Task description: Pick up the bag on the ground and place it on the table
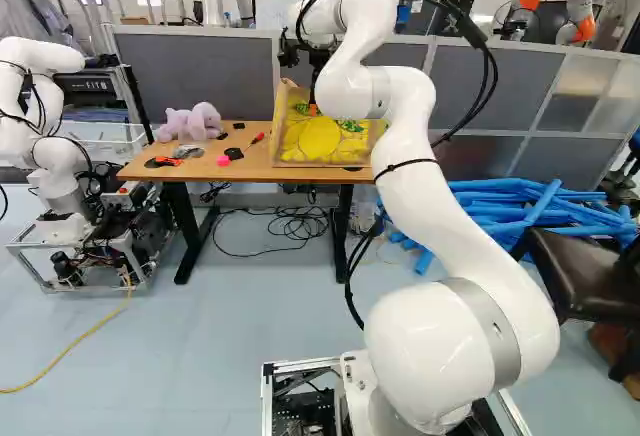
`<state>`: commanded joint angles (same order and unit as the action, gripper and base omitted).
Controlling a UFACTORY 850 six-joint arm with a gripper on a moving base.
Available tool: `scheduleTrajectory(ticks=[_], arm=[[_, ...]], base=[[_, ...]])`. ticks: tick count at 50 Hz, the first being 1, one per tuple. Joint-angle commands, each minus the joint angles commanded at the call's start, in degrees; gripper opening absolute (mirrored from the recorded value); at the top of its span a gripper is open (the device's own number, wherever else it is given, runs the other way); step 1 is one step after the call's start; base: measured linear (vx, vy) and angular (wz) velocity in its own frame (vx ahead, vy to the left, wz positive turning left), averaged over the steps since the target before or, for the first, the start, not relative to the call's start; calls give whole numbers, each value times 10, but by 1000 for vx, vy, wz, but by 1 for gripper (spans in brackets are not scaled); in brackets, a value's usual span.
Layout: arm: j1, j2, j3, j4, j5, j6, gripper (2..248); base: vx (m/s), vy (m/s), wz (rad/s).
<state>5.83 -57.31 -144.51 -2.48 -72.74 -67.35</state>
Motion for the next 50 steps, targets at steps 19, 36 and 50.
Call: scheduleTrajectory(ticks=[19, 36, 50], arm=[[0, 26, 9, 17, 0, 0, 247], [1, 51, 19, 38, 0, 0, 247], [1, 71, 25, 55, -3, 0, 247]], base=[[0, 0, 0], [0, 0, 0], [0, 0, 0]])
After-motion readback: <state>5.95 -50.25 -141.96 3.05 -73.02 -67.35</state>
